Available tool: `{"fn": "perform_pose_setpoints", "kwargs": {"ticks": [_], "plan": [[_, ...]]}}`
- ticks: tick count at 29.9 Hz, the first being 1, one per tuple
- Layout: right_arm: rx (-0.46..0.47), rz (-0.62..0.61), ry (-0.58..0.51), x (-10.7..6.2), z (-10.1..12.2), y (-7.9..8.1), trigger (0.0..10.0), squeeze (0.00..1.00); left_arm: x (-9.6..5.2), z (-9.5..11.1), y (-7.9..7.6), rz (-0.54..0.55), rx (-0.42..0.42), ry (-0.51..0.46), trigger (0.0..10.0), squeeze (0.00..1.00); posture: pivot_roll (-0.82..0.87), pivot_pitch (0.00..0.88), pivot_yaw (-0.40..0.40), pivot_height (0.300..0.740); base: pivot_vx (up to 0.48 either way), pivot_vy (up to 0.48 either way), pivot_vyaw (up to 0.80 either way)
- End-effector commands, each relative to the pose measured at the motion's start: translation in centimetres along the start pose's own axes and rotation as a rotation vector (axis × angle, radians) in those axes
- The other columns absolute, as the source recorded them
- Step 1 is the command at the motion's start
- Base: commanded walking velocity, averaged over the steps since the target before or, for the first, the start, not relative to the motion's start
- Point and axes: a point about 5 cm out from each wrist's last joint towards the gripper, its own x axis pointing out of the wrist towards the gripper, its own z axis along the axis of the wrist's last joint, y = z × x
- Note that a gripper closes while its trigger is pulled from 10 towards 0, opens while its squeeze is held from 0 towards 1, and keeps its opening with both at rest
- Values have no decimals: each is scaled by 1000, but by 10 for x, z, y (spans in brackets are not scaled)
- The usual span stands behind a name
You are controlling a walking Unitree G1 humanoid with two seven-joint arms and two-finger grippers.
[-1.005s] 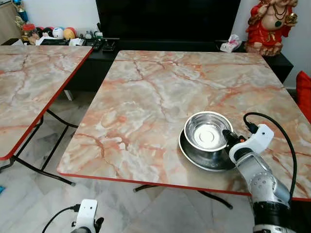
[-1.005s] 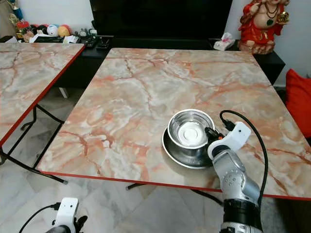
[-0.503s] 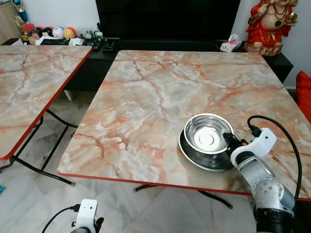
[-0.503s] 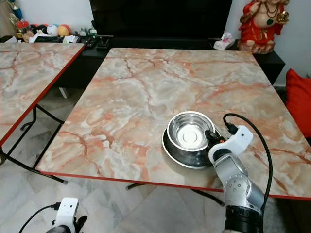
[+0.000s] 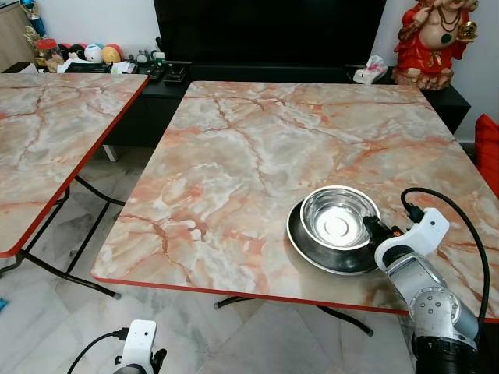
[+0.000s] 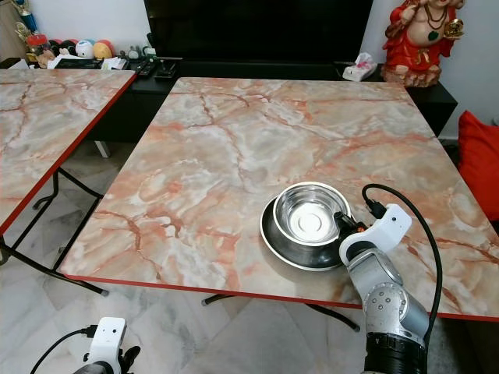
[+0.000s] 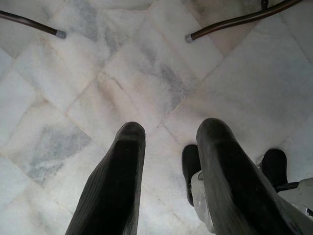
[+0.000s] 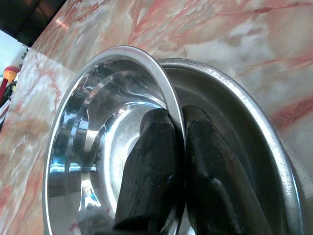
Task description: Setting the table
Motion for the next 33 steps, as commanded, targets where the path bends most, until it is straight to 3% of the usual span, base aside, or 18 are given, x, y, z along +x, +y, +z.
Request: {"fn": "perform_pose_setpoints", "kwargs": {"ticks": [1,14,15,20,21,22,23,27,33], "plan": [[-24,-23,5,-1,0,-3,10000,510,-1,-4,3,9,0,22,10000,0,27,0,29,740,0,0,0],[-34,-26,3,1,1,-2,10000,502,-1,-4,3,9,-1,21,10000,0,27,0,30,740,0,0,0],[-35,-26,3,1,1,-2,10000,608,-1,-4,3,10,0,21,10000,0,27,0,30,740,0,0,0],[-41,-26,4,2,1,-1,10000,596,-1,-5,3,10,0,22,10000,0,29,0,29,740,0,0,0],[-47,-28,1,2,1,-1,10000,416,-1,-5,3,11,0,22,10000,0,29,0,29,740,0,0,0],[-48,-28,0,2,1,-1,10000,416,-1,-5,3,11,0,22,10000,0,29,0,29,740,0,0,0],[-74,-30,-18,2,3,-1,10000,0,-1,-5,3,11,0,22,10000,0,29,0,29,740,0,0,0],[-165,-43,-32,1,5,-1,10000,0,-1,-5,4,10,1,23,10000,0,26,0,29,740,0,0,0],[-225,-20,-112,-1,9,6,10000,0,-1,-5,3,8,-2,23,10000,0,27,0,28,740,0,0,0]]}}
